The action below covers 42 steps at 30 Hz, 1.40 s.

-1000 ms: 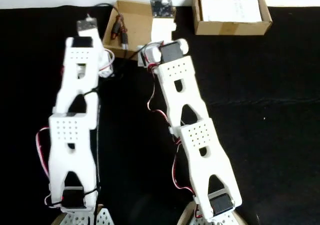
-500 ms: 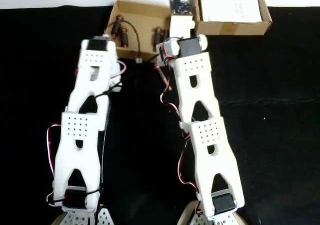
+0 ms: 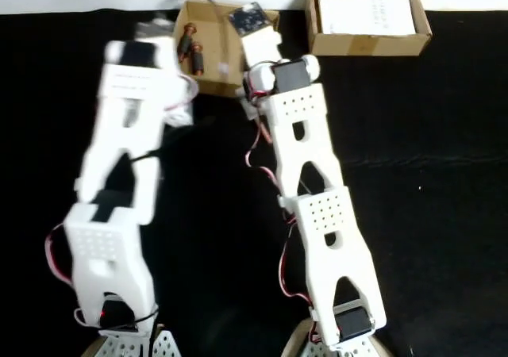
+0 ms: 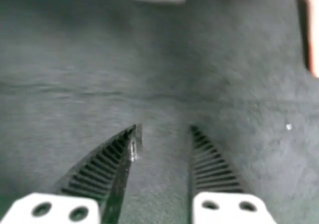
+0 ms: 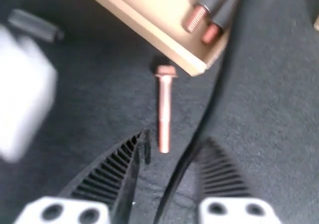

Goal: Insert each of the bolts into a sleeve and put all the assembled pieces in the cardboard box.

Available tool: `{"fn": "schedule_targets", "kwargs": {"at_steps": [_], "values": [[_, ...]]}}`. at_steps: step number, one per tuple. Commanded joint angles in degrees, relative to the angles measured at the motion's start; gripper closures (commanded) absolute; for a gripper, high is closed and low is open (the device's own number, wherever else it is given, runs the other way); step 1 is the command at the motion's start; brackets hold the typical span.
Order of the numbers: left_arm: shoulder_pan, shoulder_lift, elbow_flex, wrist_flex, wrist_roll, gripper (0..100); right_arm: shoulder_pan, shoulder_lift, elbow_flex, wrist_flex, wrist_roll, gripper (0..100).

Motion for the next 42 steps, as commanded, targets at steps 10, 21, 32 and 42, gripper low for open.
{"fn": "schedule_targets", "kwargs": {"at_steps": [10, 21, 32, 42], "values": [[-25.54, -15.60, 0.66, 0.62, 0.09, 81, -11.65, -4.70, -1.54, 0.40, 1.23, 74.5], [-33.71, -15.60, 27.65, -3.78, 0.09, 81, -17.27, -4.44, 20.18, -22.20, 9.58, 74.5], [-37.67, -15.69, 46.46, -22.33, 0.26, 81, -18.59, -4.09, 40.84, -50.51, 17.85, 74.5], [-37.49, -16.22, 57.71, -38.95, 4.13, 82, -15.87, 8.04, 37.14, -60.53, 24.09, 74.5]]}}
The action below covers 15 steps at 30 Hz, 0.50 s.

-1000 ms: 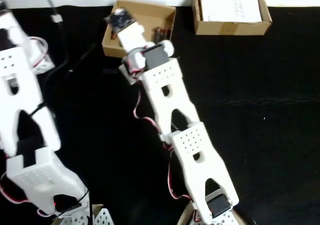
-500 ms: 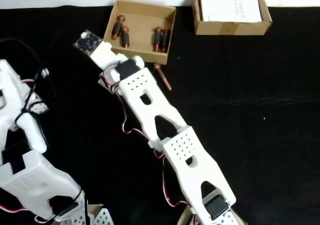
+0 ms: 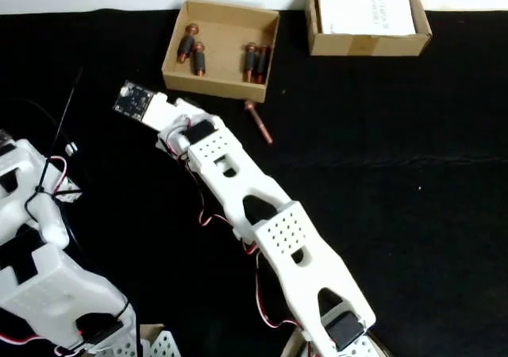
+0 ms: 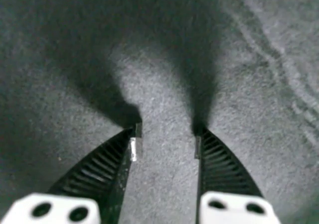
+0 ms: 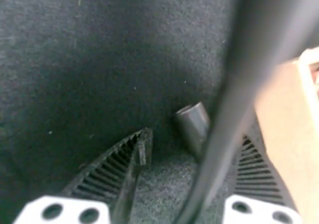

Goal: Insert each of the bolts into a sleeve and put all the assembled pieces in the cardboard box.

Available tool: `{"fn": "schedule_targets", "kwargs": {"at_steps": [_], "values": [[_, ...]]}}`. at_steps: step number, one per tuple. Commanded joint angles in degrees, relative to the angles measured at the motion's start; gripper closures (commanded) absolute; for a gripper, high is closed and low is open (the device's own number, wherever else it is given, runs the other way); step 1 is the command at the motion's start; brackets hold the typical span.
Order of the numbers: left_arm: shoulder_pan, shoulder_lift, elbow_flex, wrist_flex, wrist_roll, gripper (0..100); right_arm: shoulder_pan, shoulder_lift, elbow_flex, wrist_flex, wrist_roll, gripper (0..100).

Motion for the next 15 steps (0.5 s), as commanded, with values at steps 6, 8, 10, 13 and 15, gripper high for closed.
{"fn": "schedule_targets", "kwargs": {"at_steps": [6, 8, 10, 13, 15], "values": [[-0.04, -1.89, 0.22, -2.64, 0.70, 82, 2.59, 9.19, -9.10, -1.27, 1.14, 80.8], [0.04, -1.89, 0.22, -2.73, 0.62, 82, 2.68, 10.15, -10.24, -1.19, 1.67, 90.2], [0.04, -1.89, 0.22, -2.73, 0.62, 82, 2.68, 10.59, -10.68, -1.19, 1.67, 99.6], [0.04, -1.80, 0.22, -2.81, 0.62, 82, 2.68, 10.24, -10.77, 0.13, 1.58, 99.0], [0.04, -1.80, 0.22, -2.81, 0.62, 82, 2.68, 10.07, -11.82, 2.86, 1.58, 99.1]]}}
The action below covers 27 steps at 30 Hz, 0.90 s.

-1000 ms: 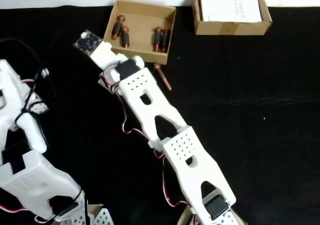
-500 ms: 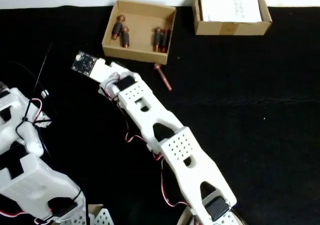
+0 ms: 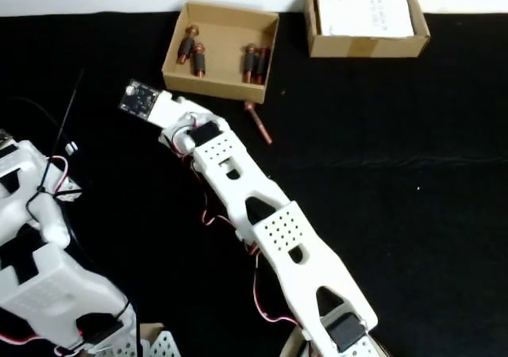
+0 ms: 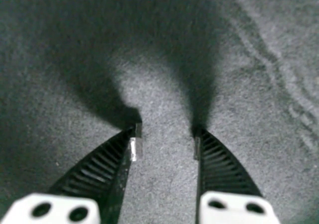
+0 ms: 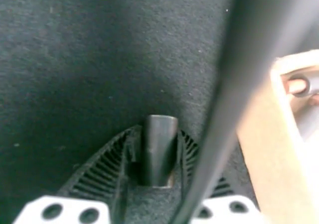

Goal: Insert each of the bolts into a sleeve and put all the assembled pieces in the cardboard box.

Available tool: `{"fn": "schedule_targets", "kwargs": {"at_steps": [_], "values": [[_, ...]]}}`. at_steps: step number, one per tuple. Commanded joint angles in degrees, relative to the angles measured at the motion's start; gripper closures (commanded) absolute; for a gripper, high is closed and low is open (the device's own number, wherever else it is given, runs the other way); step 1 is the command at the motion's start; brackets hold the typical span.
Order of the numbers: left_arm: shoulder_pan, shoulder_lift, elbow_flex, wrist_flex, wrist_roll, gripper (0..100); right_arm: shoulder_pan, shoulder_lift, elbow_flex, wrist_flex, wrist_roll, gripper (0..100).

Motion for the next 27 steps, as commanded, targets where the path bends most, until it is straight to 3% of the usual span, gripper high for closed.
{"fn": "schedule_targets", "kwargs": {"at_steps": [1, 9, 17, 22, 27], "values": [[-0.04, -1.80, 0.04, -1.58, 0.62, 82, 1.19, 0.66, -2.24, 5.05, 0.35, 99.1], [0.22, -1.80, 0.04, -1.58, 0.53, 82, 0.04, -2.95, -12.35, 28.18, 0.26, 99.1], [1.63, -1.80, 0.04, -1.58, 0.18, 85, -1.10, -8.57, -17.36, 59.12, -0.18, 99.1], [1.63, -1.80, 0.04, -1.58, 0.18, 85, 1.89, -12.97, -16.84, 59.65, -14.77, 99.1], [1.71, -1.80, 0.04, -1.58, 0.18, 85, 6.46, -19.56, -12.18, 59.82, -20.40, 99.1]]}}
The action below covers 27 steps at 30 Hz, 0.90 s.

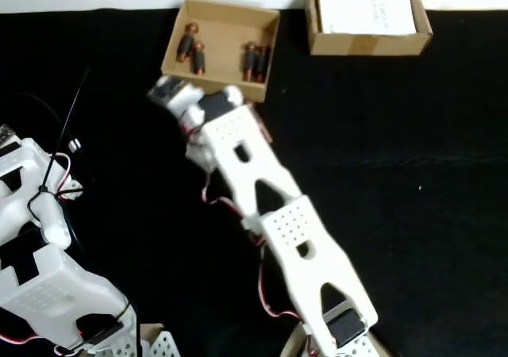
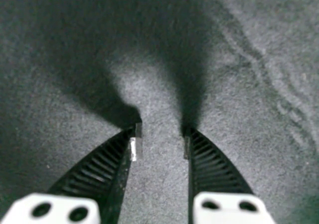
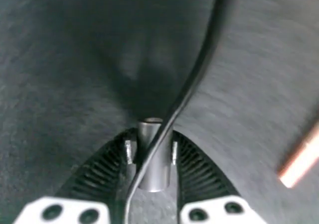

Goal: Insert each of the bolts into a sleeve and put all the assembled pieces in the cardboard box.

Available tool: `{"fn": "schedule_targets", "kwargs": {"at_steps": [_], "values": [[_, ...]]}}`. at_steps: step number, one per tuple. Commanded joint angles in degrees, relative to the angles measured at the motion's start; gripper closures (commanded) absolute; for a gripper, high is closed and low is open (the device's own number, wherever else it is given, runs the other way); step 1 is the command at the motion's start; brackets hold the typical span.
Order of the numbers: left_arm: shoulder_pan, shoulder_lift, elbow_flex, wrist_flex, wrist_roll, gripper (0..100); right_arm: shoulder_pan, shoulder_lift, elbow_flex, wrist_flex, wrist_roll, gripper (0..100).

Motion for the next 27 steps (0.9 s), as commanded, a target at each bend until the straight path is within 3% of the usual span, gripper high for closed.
{"fn": "schedule_targets", "kwargs": {"at_steps": [1, 11, 15, 24, 27], "values": [[0.48, -1.80, 0.13, -1.32, 0.18, 85, 3.38, -10.51, 5.14, 0.57, -3.96, 99.1], [1.71, -1.80, 0.40, -0.97, 0.00, 85, 4.44, -27.30, 52.26, 0.22, -10.29, 99.1], [2.86, -1.80, 0.22, -0.97, -4.22, 85, 5.14, -27.03, 57.54, -2.77, -12.40, 99.1], [3.03, -1.80, 0.22, -0.97, -4.40, 85, 5.67, -26.95, 62.99, -11.65, -12.75, 98.8], [3.12, -1.80, 0.13, -0.97, -4.40, 85, 5.76, -26.95, 65.19, -11.21, -12.75, 91.7]]}}
